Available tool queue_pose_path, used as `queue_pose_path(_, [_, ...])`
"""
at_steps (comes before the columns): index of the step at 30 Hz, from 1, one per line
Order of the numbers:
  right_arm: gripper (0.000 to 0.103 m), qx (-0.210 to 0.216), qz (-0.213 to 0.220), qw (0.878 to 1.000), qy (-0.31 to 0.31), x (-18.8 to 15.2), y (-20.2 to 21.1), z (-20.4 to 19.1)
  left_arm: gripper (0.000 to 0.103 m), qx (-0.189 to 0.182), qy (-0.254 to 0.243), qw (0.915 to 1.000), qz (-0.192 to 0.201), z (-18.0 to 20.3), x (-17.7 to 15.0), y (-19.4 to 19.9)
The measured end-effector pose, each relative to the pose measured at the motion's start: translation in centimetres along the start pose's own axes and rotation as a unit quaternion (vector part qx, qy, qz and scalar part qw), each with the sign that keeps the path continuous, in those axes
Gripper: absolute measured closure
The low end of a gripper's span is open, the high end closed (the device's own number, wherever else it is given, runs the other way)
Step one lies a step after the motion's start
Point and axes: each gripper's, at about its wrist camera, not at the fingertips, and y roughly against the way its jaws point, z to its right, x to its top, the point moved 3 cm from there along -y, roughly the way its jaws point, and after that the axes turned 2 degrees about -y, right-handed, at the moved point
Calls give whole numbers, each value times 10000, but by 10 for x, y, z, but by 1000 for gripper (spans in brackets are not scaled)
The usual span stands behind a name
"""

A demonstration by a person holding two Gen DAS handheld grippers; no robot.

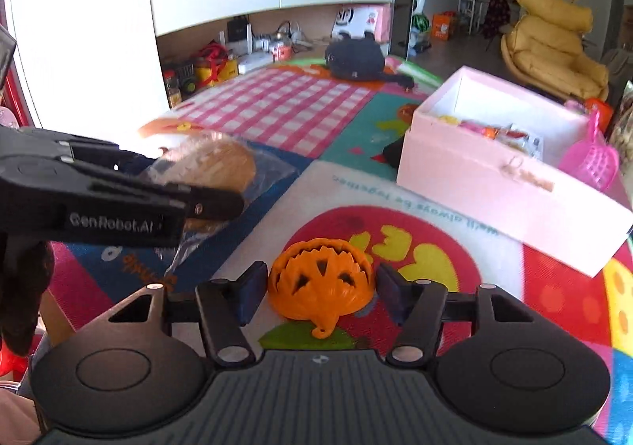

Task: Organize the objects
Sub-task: 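Release the bread into the pink box with the left gripper while the right gripper drops the pumpkin in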

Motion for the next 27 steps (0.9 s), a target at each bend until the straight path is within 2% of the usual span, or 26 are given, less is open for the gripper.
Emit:
queue_pose_path(5, [42, -156, 406, 9989, -176, -8, 43, 19, 46, -347, -131, 9992, 133, 24, 14, 9])
queue_pose_path(9, [42, -392, 719, 9961, -334, -15, 73, 39, 46, -542, -472, 9948, 728, 57, 75, 16])
queue_pose_path(12, [42, -498, 919, 9932, -506, -18, 85, 53, 45, -636, -631, 9886, 1207, 86, 126, 3])
queue_pose_path(14, [42, -547, 981, 9918, -616, -20, 86, 62, 45, -780, -417, 9876, 1300, 101, 154, -19])
queue_pose_path(16, [42, -588, 961, 9911, -715, -22, 84, 70, 45, -1228, -17, 9845, 1253, 112, 171, -48])
queue_pose_path(18, [42, -640, 886, 9907, -806, -24, 79, 76, 43, -1459, 76, 9853, 880, 126, 175, -88])
queue_pose_path(20, [42, -700, 827, 9904, -855, -25, 76, 80, 44, -1165, -264, 9918, 451, 137, 165, -127])
queue_pose_path(22, [42, -783, 835, 9899, -838, -26, 76, 82, 47, -1055, -344, 9924, 527, 135, 158, -136])
queue_pose_path(25, [42, -806, 853, 9893, -863, -27, 78, 90, 47, -1455, 95, 9863, 772, 116, 155, -126])
queue_pose_path(27, [42, -847, 772, 9892, -910, -25, 73, 94, 46, -1584, 368, 9817, 993, 96, 154, -109])
